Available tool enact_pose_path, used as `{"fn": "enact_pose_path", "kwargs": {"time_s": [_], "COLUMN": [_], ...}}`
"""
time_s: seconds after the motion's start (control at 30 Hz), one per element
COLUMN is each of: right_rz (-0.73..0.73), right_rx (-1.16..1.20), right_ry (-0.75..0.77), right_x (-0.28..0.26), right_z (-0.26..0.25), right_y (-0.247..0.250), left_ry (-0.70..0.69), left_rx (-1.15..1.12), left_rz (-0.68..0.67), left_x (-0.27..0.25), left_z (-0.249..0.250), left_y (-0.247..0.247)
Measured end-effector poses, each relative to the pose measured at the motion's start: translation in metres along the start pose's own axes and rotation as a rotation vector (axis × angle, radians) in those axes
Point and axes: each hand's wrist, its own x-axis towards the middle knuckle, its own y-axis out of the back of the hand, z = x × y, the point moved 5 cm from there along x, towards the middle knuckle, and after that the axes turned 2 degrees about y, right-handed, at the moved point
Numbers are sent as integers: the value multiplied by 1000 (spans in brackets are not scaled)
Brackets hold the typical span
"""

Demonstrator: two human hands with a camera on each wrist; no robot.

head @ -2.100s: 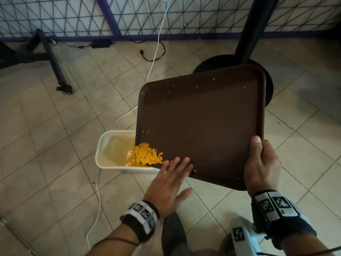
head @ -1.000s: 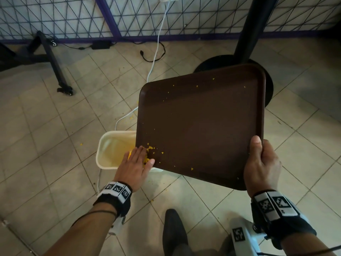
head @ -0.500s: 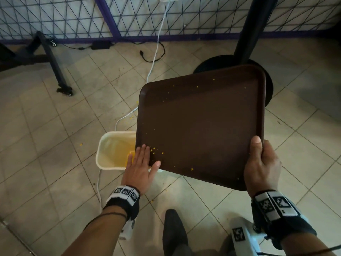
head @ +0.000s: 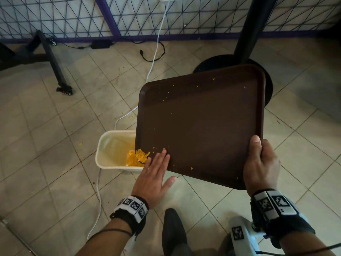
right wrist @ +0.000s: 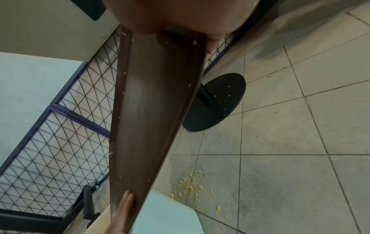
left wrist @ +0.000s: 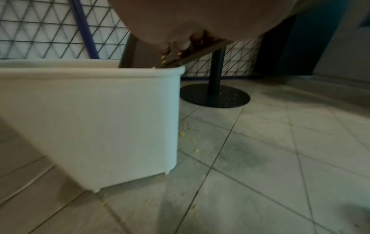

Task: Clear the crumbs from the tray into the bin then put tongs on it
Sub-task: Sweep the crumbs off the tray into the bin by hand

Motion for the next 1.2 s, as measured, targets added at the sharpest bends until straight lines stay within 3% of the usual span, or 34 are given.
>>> {"fn": "enact_pose_path", "kwargs": {"time_s": [0.13,0.37,0.47,0.63,0.73,0.97,1.1,1.2], "right_rz": [-1,5,7,1,1,2,-1,-2], "right_rx": [10,28,19,12,15,21,24,20], "right_ry": [3,27,23,25,29,23,10,11], "right_x": [0,-2,-1,-1,-1,0,-1,-2], "right_z": [0,-6,-5,-5,-6,-3,-3,-6], "right_y": [0,-1,2,2,1,2,1,1], "left_ry": [94,79,81,158,213,285,257,160], "left_rx": [115,304,290,124,81,39,-12,-102], "left_rz": [-64,-198,-155,51,18,-113,-68,-31], "left_x": [-9,10,28,75,90,24,2,-2], "left_z": [-41,-82,-86,-76,-72,-66,-49,3], "left_y": [-1,24,45,79,72,21,25,39]}}
